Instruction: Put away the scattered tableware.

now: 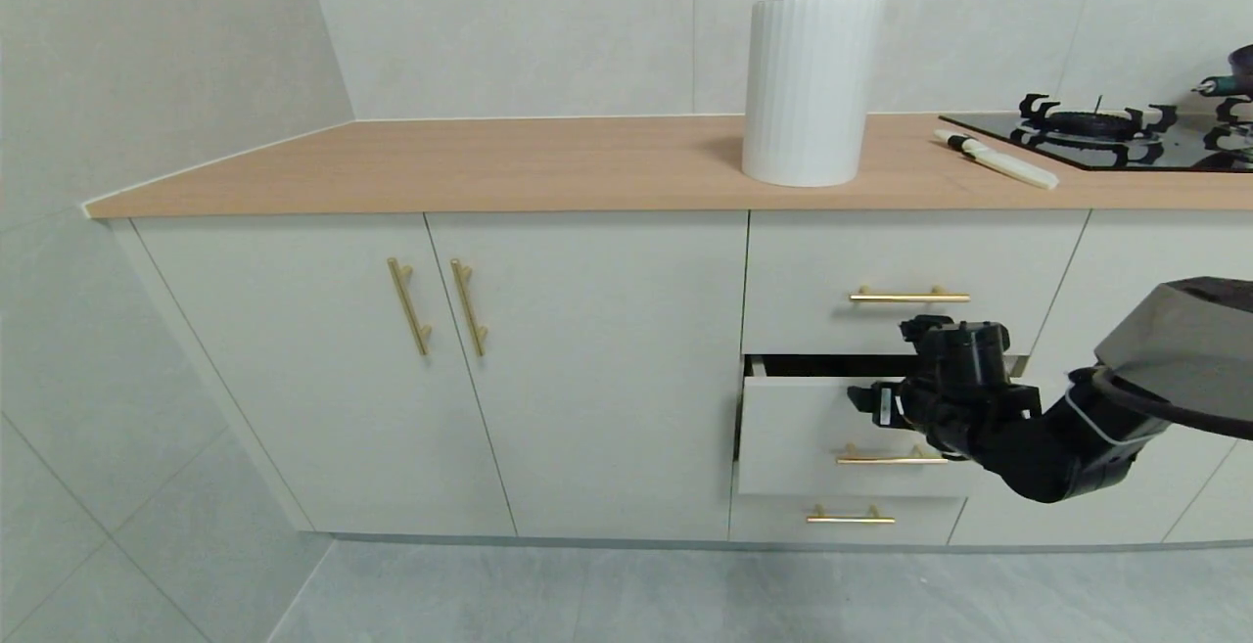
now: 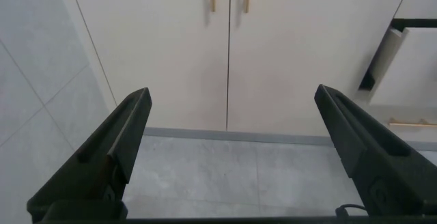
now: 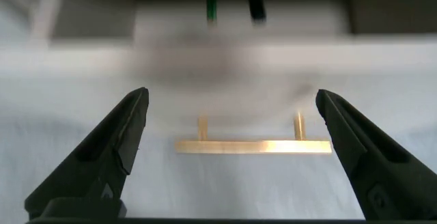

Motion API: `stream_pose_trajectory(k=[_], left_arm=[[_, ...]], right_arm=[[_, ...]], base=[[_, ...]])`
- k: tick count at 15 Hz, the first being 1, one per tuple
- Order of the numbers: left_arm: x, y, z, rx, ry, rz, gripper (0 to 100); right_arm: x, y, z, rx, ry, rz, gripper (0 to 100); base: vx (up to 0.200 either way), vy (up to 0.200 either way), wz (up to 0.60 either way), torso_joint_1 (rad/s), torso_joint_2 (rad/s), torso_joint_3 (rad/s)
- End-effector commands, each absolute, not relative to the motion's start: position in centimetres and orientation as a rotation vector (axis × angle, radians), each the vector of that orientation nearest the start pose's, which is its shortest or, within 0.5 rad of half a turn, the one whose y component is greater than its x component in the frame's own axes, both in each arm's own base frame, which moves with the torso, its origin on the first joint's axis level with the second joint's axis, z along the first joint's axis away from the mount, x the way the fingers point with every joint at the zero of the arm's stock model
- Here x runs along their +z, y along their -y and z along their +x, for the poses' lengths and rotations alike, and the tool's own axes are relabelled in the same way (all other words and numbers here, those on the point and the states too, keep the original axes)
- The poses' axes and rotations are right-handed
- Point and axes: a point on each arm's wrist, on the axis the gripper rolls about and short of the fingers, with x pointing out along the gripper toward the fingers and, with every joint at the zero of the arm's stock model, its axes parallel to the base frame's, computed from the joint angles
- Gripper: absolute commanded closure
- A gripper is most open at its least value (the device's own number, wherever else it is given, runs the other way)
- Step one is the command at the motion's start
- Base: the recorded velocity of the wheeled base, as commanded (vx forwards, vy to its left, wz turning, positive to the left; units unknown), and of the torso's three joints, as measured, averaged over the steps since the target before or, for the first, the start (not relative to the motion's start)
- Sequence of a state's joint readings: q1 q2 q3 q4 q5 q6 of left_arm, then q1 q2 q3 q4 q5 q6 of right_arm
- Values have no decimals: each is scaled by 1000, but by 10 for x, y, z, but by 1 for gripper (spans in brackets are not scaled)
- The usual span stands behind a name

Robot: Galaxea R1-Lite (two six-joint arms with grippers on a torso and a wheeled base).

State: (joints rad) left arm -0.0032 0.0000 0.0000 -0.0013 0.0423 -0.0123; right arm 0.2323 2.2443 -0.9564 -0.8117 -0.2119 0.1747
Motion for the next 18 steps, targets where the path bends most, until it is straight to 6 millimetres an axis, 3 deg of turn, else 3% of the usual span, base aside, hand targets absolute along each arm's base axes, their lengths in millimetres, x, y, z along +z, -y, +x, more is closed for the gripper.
stream_pose_trajectory(k=[1, 6, 14, 16, 18], left_arm=[[76, -1, -23, 40, 2, -12, 0], [76, -1, -23, 40, 2, -14, 0], [76, -1, -23, 40, 2, -12, 0], [76, -1, -23, 40, 2, -14, 0], [76, -1, -23, 40, 2, -12, 0]], right_arm=[[14, -84, 407, -40, -448, 75, 0], [-3, -73, 436, -136, -352, 94, 0], [-1, -75, 452, -179, -295, 156, 0], [17, -73, 440, -198, -284, 161, 0], [40, -69, 404, -188, -319, 150, 0]], base=[[0, 0, 0, 0, 0, 0], [0, 0, 0, 0, 0, 0], [0, 0, 0, 0, 0, 0], [0, 0, 0, 0, 0, 0], [0, 0, 0, 0, 0, 0]])
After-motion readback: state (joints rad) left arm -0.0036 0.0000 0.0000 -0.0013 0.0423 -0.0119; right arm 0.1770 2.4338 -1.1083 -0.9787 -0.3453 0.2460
